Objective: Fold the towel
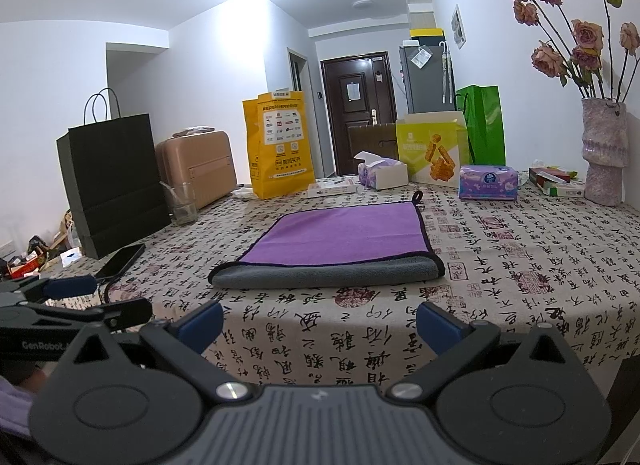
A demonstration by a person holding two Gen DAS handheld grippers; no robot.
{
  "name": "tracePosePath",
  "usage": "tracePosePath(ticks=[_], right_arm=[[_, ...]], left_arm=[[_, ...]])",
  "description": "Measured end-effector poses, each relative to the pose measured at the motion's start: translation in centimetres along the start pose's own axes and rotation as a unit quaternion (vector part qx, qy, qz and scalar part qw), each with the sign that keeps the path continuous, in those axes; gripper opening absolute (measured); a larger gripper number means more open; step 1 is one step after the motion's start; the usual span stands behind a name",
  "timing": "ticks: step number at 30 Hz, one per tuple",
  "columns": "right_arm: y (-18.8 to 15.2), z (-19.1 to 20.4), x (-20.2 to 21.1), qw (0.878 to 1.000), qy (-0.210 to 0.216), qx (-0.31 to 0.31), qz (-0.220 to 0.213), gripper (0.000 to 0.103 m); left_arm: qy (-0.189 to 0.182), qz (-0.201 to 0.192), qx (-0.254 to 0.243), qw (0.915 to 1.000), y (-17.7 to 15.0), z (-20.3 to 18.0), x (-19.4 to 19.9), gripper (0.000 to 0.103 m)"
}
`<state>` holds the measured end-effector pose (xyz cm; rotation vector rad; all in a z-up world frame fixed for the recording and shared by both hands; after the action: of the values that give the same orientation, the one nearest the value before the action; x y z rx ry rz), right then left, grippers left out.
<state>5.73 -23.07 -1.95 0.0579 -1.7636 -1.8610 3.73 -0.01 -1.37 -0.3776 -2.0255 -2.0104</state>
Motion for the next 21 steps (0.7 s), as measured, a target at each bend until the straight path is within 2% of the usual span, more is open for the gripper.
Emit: tracePosePath(ticks=[21], right_arm=[[-0.03,-0.14,-0.05,1.000,-0.002,-0.001,0.001,0.103]], left_arm=[[0.001,0.000,0.000,1.0000,-0.79,0.26,-0.06,0.103]])
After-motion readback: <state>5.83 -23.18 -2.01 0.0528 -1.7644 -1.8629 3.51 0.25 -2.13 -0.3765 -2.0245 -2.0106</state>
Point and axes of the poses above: each gripper's, at about its wrist camera, not at the fingertips, and x roughly against the way its jaws point, z to its left, y to its top, the point moved 4 cm from there along -x, roughly the way its jaws point, and after that the axes turned 3 degrees about x, right-handed, at the moved point
